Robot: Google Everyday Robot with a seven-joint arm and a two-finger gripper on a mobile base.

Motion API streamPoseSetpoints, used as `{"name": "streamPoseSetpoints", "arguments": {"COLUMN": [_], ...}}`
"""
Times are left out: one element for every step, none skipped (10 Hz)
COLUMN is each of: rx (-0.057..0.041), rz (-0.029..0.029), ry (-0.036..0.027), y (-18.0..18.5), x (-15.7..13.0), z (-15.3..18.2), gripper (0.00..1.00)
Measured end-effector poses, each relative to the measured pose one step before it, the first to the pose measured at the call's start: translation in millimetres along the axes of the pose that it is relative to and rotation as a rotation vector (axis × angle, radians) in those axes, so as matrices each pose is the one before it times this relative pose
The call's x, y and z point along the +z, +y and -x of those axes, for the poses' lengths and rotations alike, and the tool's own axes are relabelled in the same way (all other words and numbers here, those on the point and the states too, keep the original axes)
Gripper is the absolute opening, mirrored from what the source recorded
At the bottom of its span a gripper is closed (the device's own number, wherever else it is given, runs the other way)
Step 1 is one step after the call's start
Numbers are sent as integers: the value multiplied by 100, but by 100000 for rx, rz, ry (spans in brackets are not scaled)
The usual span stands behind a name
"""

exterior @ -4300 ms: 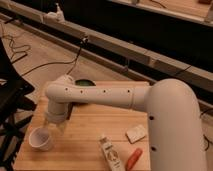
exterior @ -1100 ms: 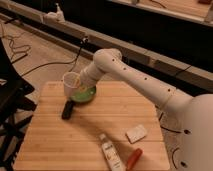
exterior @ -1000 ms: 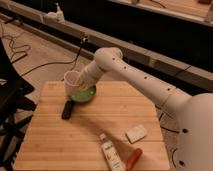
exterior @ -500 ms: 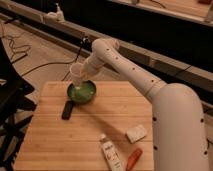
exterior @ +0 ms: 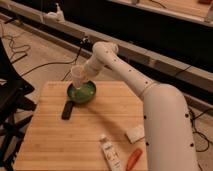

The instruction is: Place the ceramic cup in the ceramic bowl

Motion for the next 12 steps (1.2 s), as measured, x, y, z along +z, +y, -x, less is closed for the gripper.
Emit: {"name": "streamPoseSetpoints", "arguments": {"rx": [-107,-37,1,1627,2862,3344,2440,4262,1229,748,215,-62], "rz": [-44,149,443,1840,2651,2646,1759,2691,1091,880,644,458], "ry": [53,38,349,196,144,-203,-63,-64,-43,48,152,104], "y": [-66,35,93,756,1232,1339,910,1347,327,85,-191,-203], "x": [-18,64,-18,358,588,687,442,746,327,311,278,215], "z": [36,-5,-81,-307,-518,-558,-498,-959,-302,-240,-95,-15], "gripper": [15,15,15,15,15,15,15,16,19,27,38,46]}}
